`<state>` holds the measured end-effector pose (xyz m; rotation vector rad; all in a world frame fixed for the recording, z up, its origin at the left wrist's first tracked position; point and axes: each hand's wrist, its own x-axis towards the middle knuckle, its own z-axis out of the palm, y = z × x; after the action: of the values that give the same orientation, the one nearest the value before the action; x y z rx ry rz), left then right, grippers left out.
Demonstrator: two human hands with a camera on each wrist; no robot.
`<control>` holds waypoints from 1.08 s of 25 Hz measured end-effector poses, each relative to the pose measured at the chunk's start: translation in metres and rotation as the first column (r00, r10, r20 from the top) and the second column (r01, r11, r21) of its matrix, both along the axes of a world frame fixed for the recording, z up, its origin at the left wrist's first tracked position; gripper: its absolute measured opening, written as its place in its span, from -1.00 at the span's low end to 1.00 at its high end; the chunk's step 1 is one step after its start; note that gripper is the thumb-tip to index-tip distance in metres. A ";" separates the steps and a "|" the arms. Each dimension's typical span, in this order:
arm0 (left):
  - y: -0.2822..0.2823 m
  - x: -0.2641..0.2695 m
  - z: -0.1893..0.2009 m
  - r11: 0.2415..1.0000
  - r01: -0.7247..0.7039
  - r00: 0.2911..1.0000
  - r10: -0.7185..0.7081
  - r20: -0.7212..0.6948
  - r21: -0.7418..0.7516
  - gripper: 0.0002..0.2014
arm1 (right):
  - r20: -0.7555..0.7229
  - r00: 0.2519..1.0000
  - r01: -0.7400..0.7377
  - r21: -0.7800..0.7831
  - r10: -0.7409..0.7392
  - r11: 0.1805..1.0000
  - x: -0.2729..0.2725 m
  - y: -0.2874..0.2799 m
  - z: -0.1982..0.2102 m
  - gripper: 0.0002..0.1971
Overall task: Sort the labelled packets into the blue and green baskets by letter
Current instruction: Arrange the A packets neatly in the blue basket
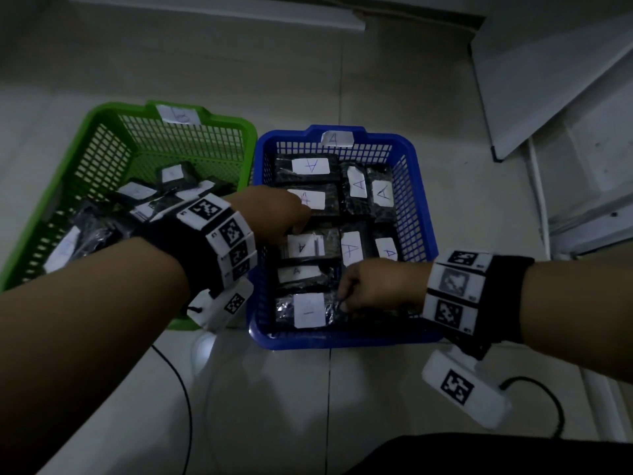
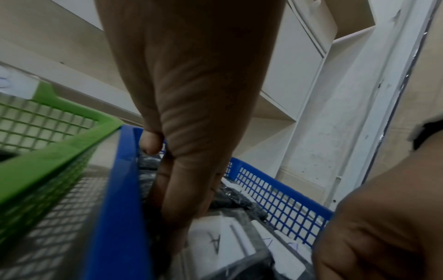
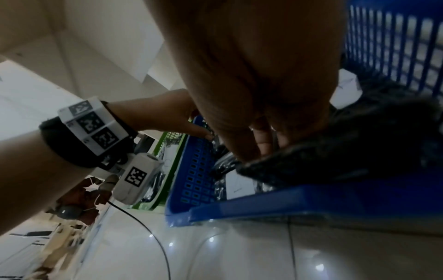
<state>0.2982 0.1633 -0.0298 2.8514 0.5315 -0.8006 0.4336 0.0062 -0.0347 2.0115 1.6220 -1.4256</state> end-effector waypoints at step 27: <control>-0.040 0.005 -0.020 0.970 0.209 0.948 -0.231 -0.219 -0.121 -0.82 | 0.372 0.807 -0.411 -0.206 0.459 0.888 0.040 0.010 0.012 -0.72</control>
<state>0.3031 0.1228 -0.0493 2.7767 0.1912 -1.1739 0.4737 0.0163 -0.0226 1.5861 1.6199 -0.8361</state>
